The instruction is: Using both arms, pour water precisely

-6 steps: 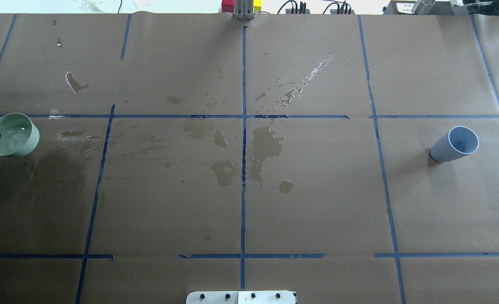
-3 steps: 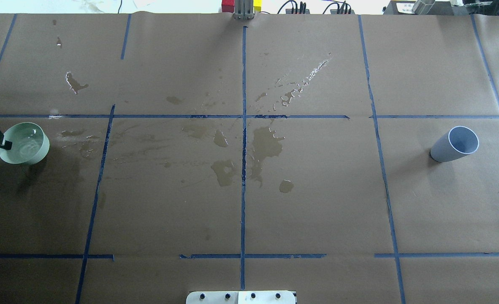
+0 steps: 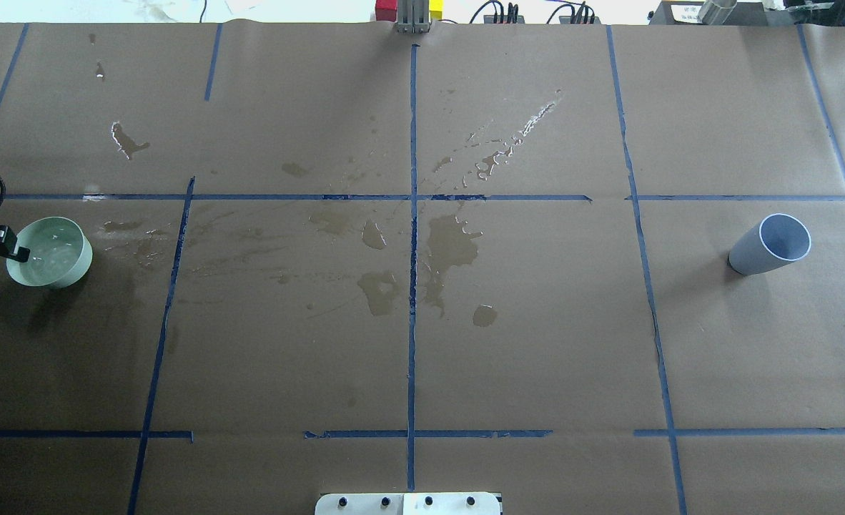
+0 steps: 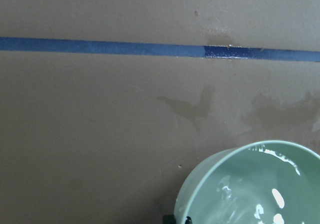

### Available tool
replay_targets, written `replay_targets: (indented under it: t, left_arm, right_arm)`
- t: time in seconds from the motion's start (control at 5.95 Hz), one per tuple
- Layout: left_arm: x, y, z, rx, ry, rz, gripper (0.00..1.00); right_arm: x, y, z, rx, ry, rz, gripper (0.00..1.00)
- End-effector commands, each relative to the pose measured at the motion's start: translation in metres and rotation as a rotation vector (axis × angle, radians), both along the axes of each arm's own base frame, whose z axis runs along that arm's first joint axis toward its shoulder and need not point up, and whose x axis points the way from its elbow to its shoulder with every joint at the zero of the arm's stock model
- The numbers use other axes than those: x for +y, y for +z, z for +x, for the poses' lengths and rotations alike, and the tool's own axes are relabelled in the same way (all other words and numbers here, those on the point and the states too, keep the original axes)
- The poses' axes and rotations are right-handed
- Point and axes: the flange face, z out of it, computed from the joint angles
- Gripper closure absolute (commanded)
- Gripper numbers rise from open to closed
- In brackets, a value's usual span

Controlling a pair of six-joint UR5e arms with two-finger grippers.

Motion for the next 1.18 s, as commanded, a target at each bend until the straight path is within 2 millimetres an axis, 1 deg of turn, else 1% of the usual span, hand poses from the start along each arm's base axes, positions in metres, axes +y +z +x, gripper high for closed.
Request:
replay_targets:
  t: [0.0,0.17,0.34,0.5,0.84,1.01]
  left_arm:
    - [0.002,0.001,0.005,-0.002,0.013,0.0,0.87]
    - [0.002,0.002,0.005,-0.003,0.014,0.0,0.82]
    - [0.002,0.002,0.005,-0.003,0.014,0.0,0.43]
    - [0.002,-0.001,0.005,-0.002,0.015,0.011,0.0]
    - [0.0,-0.01,0.003,0.007,0.015,0.027,0.0]
    - [-0.002,-0.013,-0.005,0.006,0.03,0.073,0.0]
  right_arm:
    - [-0.001,0.0,0.0,0.0,-0.001,0.001,0.0]
    - [0.0,0.0,0.0,0.0,0.0,0.002,0.0]
    - [0.0,0.0,0.0,0.0,0.0,0.002,0.0]
    - [-0.001,-0.001,0.0,-0.001,0.0,0.004,0.0]
    - [-0.001,-0.004,0.0,-0.004,-0.001,0.011,0.0]
    - [-0.001,-0.005,0.0,-0.004,-0.001,0.012,0.0]
